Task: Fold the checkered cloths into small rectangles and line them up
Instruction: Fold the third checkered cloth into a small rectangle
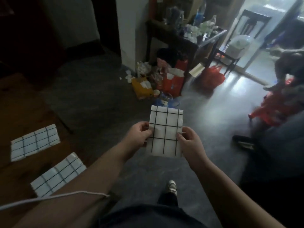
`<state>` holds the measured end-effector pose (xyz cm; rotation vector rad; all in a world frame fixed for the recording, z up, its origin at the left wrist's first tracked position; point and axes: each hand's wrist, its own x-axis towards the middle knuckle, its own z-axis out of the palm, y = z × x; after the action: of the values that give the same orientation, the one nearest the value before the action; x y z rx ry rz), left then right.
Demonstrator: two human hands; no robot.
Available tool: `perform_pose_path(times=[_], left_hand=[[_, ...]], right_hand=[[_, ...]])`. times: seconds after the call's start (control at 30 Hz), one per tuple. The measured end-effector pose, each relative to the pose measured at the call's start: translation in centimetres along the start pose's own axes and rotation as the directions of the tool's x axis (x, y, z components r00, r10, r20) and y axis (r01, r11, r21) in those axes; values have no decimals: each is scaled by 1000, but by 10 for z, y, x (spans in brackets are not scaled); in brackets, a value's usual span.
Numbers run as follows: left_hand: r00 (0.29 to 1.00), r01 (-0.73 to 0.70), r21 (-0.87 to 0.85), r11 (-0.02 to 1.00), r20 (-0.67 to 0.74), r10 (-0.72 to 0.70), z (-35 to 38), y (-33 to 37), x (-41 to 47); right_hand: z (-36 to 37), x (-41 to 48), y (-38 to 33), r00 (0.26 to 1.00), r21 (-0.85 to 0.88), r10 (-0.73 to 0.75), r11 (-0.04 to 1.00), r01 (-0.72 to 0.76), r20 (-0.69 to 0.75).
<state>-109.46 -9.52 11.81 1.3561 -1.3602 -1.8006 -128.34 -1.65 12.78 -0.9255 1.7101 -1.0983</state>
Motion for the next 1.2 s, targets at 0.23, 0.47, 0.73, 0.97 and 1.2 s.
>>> perform_pose_path(times=[0.23,0.47,0.73,0.97,1.2], left_hand=[[934,6,5,1000,-356,-4,-6,57,93],[749,54,31,998,-662,-20,-77,69,112],[538,59,-172,983,-824,-176,-207,57,122],[401,-238,-489,839,-836,-373,-315,38,115],[275,-231,-563,793,-820,-502,-375,4,103]], right_hand=[[-5,161,-57,964,-254,-63,958,131,259],[84,247,-108,824,-339,-85,884,322,561],[256,306,-165,607,-335,-20,819,467,795],[427,321,-199,384,-298,48,722,624,922],[549,328,-199,154,-235,180,669,705,972]])
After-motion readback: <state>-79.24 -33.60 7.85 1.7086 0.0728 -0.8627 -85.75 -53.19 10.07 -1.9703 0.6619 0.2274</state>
